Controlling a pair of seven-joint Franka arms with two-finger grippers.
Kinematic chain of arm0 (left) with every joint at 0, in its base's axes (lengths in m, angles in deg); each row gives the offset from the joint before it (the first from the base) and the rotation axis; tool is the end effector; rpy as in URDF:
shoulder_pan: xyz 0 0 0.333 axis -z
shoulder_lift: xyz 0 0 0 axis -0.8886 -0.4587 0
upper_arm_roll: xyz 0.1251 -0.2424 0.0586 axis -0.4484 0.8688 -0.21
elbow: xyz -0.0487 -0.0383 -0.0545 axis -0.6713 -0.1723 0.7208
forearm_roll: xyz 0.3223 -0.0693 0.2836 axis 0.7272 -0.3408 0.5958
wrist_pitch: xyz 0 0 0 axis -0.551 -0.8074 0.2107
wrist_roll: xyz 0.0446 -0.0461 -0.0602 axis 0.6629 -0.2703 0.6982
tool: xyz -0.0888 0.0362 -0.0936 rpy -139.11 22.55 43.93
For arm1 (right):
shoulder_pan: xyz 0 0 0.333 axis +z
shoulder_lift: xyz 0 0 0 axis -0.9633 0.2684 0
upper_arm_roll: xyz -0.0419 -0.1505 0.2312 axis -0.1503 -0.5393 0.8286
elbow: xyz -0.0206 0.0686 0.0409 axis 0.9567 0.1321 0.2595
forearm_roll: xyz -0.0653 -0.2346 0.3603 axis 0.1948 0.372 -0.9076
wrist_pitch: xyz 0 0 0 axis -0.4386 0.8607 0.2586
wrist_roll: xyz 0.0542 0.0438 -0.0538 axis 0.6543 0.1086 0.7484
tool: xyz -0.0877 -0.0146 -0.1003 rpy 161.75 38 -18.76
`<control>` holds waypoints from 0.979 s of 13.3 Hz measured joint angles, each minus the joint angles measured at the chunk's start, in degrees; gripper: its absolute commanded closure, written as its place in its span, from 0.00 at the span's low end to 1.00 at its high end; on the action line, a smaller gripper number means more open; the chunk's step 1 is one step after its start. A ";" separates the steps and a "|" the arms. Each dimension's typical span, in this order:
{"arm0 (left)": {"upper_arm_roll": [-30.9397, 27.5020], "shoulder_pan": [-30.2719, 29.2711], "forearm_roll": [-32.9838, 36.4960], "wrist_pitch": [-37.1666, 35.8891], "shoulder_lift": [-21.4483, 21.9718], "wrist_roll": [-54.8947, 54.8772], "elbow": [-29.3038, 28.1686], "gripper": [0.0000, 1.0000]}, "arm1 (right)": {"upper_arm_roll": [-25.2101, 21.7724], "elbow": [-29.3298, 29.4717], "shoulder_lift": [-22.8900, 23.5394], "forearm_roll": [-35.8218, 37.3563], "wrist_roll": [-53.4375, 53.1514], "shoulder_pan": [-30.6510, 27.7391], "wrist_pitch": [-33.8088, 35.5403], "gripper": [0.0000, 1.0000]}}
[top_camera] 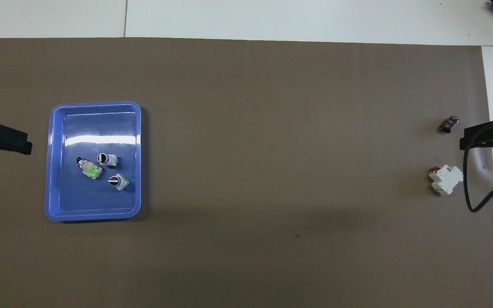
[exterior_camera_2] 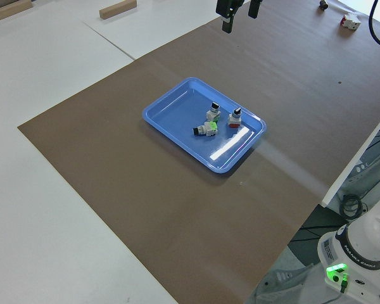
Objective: Turn and place switch with both arms
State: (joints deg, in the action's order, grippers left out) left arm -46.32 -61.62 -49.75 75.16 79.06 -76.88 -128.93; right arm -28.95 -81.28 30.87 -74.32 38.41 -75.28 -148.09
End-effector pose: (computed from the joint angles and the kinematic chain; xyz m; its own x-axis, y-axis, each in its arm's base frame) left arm 0.5776 -0.0257 0.5866 0.9956 -0.0792 -0.0502 -0.0782 -0.9967 0.0209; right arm 0.5794 -0.0269 0.5716 0.9887 -0.1496 0.0003 -0.1495 -0.9883 0.0314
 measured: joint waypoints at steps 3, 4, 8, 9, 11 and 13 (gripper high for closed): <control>-0.77 0.09 0.00 0.62 0.13 0.00 -0.13 0.00 | 0.53 0.00 -0.03 0.00 0.00 0.04 0.00 0.00; -1.09 0.25 0.00 1.27 0.13 0.00 -0.15 0.00 | 0.58 0.00 -0.03 0.00 0.00 0.04 0.00 0.00; -2.29 0.60 0.00 1.56 0.13 -0.02 -0.25 0.00 | 0.58 0.00 -0.03 0.00 0.00 0.03 0.00 0.00; -2.30 0.67 0.00 1.56 0.13 -0.02 -0.29 0.00 | 0.58 0.00 -0.03 0.00 0.00 0.03 0.00 0.00; -2.29 0.82 0.00 1.52 0.13 -0.02 -0.40 0.00 | 0.58 0.00 -0.04 0.00 0.00 0.03 0.00 0.00; -2.26 0.86 0.00 1.52 0.13 -0.03 -0.50 0.00 | 0.58 0.00 -0.04 0.00 0.00 0.03 0.00 0.00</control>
State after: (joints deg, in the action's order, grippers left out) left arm -48.59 -60.76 -49.75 76.68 79.20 -76.92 -129.42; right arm -28.37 -81.28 30.83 -74.32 38.41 -75.25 -148.09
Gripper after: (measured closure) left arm 0.000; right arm 0.000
